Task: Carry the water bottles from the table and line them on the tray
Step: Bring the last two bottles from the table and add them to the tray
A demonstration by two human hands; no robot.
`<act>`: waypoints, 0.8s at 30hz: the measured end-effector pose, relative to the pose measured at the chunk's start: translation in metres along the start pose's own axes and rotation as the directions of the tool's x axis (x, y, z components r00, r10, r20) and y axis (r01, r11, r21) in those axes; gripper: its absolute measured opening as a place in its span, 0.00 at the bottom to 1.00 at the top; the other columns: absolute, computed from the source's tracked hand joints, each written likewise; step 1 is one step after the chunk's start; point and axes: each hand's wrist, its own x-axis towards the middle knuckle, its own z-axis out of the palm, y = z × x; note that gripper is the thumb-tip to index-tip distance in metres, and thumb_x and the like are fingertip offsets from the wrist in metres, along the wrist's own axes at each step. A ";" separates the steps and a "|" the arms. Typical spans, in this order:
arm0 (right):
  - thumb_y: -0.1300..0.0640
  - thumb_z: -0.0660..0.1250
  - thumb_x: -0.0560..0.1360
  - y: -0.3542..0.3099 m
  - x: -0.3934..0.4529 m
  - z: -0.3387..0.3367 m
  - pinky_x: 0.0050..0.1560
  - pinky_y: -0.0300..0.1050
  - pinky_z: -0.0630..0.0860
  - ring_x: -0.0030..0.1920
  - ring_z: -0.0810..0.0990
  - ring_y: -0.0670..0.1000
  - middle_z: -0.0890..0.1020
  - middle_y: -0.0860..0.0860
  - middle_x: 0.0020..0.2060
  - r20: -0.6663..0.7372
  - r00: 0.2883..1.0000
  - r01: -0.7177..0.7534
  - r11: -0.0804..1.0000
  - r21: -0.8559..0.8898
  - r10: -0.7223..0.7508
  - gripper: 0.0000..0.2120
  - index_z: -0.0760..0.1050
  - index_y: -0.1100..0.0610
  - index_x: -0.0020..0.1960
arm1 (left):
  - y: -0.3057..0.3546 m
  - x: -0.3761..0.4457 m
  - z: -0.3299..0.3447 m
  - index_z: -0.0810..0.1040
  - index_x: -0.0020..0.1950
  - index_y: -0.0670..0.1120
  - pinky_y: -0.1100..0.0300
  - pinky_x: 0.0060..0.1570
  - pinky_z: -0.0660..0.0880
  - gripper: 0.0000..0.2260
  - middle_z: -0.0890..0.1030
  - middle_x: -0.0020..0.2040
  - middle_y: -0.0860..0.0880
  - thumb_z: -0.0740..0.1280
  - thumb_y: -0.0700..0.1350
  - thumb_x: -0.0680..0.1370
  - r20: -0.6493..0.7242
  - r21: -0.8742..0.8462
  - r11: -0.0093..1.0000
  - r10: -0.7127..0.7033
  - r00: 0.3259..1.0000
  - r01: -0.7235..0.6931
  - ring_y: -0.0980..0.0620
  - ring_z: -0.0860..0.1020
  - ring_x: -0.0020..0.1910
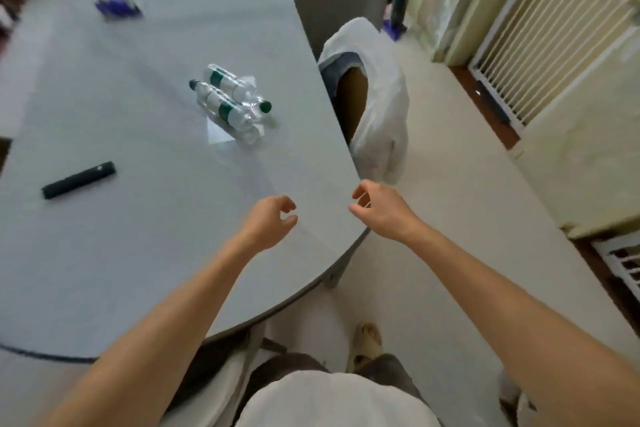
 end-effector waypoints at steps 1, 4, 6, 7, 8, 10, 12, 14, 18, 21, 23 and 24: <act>0.54 0.66 0.76 -0.002 0.021 -0.006 0.50 0.50 0.76 0.48 0.80 0.55 0.82 0.55 0.47 0.032 0.999 0.045 0.999 -0.025 -0.044 0.13 0.75 0.59 0.57 | -0.002 0.007 -0.006 0.79 0.61 0.46 0.57 0.54 0.72 0.13 0.81 0.59 0.47 0.66 0.47 0.78 -0.030 -0.006 0.999 -0.051 0.998 0.050 0.47 0.78 0.58; 0.53 0.65 0.77 -0.017 0.080 -0.020 0.52 0.51 0.77 0.49 0.80 0.55 0.82 0.55 0.50 0.089 0.986 0.151 0.986 -0.077 -0.144 0.14 0.74 0.59 0.59 | -0.009 0.025 -0.024 0.79 0.61 0.48 0.53 0.57 0.74 0.13 0.81 0.60 0.49 0.65 0.49 0.78 -0.086 -0.022 0.987 -0.163 0.983 0.162 0.48 0.78 0.59; 0.53 0.65 0.77 -0.031 0.117 -0.023 0.53 0.51 0.77 0.51 0.80 0.56 0.82 0.56 0.51 0.124 0.972 0.216 0.969 -0.119 -0.202 0.14 0.74 0.59 0.59 | -0.016 0.038 -0.036 0.79 0.61 0.47 0.53 0.58 0.74 0.13 0.81 0.60 0.48 0.66 0.48 0.77 -0.118 -0.050 0.974 -0.224 0.967 0.220 0.48 0.78 0.59; 0.53 0.65 0.77 -0.038 0.136 -0.023 0.53 0.51 0.76 0.52 0.80 0.56 0.82 0.56 0.52 0.144 0.964 0.245 0.959 -0.139 -0.225 0.14 0.74 0.59 0.59 | -0.021 0.047 -0.043 0.79 0.61 0.47 0.53 0.59 0.74 0.14 0.81 0.60 0.48 0.66 0.48 0.77 -0.131 -0.064 0.968 -0.250 0.959 0.244 0.47 0.78 0.59; 0.53 0.65 0.77 -0.046 0.155 -0.022 0.54 0.51 0.76 0.52 0.79 0.56 0.82 0.56 0.52 0.166 0.955 0.271 0.950 -0.157 -0.245 0.14 0.74 0.59 0.59 | -0.027 0.057 -0.050 0.79 0.61 0.47 0.53 0.59 0.74 0.14 0.81 0.60 0.48 0.66 0.47 0.77 -0.139 -0.085 0.960 -0.275 0.951 0.265 0.47 0.78 0.58; 0.53 0.64 0.77 -0.062 0.191 -0.021 0.55 0.53 0.76 0.53 0.79 0.57 0.82 0.57 0.53 0.201 0.938 0.320 0.926 -0.201 -0.281 0.15 0.73 0.59 0.60 | -0.038 0.079 -0.063 0.78 0.62 0.46 0.51 0.60 0.74 0.14 0.80 0.60 0.47 0.66 0.47 0.77 -0.150 -0.145 0.944 -0.316 0.937 0.296 0.47 0.78 0.58; 0.53 0.63 0.77 -0.078 0.223 -0.021 0.55 0.53 0.75 0.54 0.78 0.57 0.81 0.57 0.55 0.213 0.926 0.362 0.895 -0.260 -0.312 0.15 0.72 0.58 0.61 | -0.049 0.101 -0.077 0.77 0.63 0.45 0.51 0.60 0.74 0.15 0.80 0.60 0.46 0.66 0.47 0.77 -0.149 -0.192 0.931 -0.339 0.929 0.309 0.47 0.78 0.58; 0.54 0.63 0.77 -0.092 0.254 -0.020 0.55 0.52 0.75 0.55 0.77 0.58 0.79 0.57 0.57 0.215 0.909 0.410 0.855 -0.316 -0.357 0.16 0.71 0.58 0.63 | -0.060 0.123 -0.090 0.76 0.64 0.44 0.52 0.61 0.74 0.16 0.80 0.61 0.46 0.67 0.47 0.77 -0.150 -0.226 0.918 -0.365 0.919 0.327 0.47 0.78 0.59; 0.57 0.63 0.77 -0.115 0.309 -0.016 0.54 0.57 0.75 0.59 0.74 0.58 0.75 0.56 0.60 0.289 0.832 0.555 0.701 -0.447 -0.474 0.18 0.67 0.57 0.65 | -0.073 0.160 -0.113 0.73 0.67 0.42 0.52 0.60 0.74 0.19 0.77 0.64 0.43 0.67 0.47 0.78 -0.160 -0.381 0.847 -0.456 0.875 0.372 0.45 0.77 0.60; 0.61 0.64 0.75 -0.126 0.356 -0.013 0.58 0.54 0.74 0.63 0.71 0.59 0.72 0.56 0.64 0.373 0.723 0.680 0.502 -0.534 -0.582 0.22 0.65 0.57 0.68 | -0.076 0.185 -0.122 0.69 0.70 0.42 0.50 0.61 0.73 0.22 0.74 0.66 0.41 0.67 0.48 0.78 -0.150 -0.505 0.763 -0.537 0.830 0.403 0.44 0.75 0.62; 0.65 0.63 0.74 -0.133 0.391 -0.010 0.65 0.53 0.69 0.68 0.67 0.60 0.68 0.57 0.69 0.431 0.637 0.743 0.361 -0.564 -0.639 0.26 0.62 0.57 0.71 | -0.080 0.202 -0.123 0.67 0.71 0.42 0.50 0.63 0.72 0.24 0.73 0.67 0.41 0.67 0.50 0.78 -0.148 -0.556 0.718 -0.581 0.800 0.419 0.44 0.73 0.64; 0.67 0.63 0.74 -0.136 0.408 -0.009 0.68 0.53 0.65 0.71 0.64 0.60 0.66 0.58 0.71 0.459 0.596 0.768 0.301 -0.565 -0.658 0.28 0.61 0.57 0.72 | -0.082 0.210 -0.122 0.66 0.72 0.43 0.50 0.63 0.72 0.25 0.72 0.68 0.42 0.67 0.51 0.78 -0.146 -0.580 0.693 -0.606 0.782 0.429 0.45 0.73 0.65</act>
